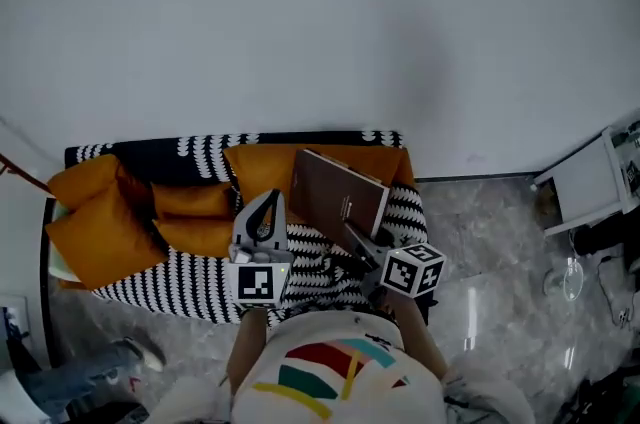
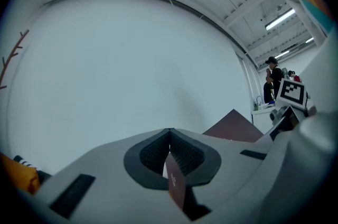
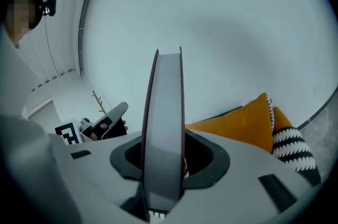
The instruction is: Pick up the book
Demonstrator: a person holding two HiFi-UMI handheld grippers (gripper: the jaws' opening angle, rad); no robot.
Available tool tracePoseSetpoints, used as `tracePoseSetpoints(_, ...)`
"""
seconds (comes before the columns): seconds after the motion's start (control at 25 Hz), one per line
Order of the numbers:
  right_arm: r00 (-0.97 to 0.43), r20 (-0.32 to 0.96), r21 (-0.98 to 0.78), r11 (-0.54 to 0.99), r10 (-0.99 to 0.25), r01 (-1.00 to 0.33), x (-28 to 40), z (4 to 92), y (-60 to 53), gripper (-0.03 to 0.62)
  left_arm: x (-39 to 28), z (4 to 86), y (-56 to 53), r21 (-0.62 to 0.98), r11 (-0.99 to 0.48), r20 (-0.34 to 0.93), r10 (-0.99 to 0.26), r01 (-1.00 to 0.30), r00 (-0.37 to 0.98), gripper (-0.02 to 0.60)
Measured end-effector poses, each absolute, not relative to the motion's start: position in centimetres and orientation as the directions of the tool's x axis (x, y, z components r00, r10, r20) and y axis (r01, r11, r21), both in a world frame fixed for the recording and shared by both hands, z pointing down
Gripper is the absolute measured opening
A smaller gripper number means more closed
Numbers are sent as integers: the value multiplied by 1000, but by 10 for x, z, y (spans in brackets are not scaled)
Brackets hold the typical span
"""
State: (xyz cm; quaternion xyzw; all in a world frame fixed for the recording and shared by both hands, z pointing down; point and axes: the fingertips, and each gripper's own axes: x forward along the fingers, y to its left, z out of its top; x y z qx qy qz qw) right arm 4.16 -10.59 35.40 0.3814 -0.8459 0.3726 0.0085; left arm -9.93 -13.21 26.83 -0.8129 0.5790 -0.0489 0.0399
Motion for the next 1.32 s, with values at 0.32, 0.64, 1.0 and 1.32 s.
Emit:
tracePoseSetpoints(0.32,-567,219,-556,376,-794,-741,99,309,-100,155,-82,235,-148,-181,-364,-29,-927,-914,374,6)
tracePoseSetpoints(0.64,-553,209,-529,383,-806,-757,110,299,-85,155,-73,236,-138,-190,-368,-11,-926,-910,377,6)
tracePoseSetpoints(1.0,-607,155,-552,441,-779,-707,101,287,-80,155,-91,239,-126,-195,-311,-4,-948,-930,318,6)
tracePoseSetpoints(1.32,-647,143,-559,479,-748,-677,85,286,-76,155,-106,240,-117,-184,-270,-30,-959,-945,280,6)
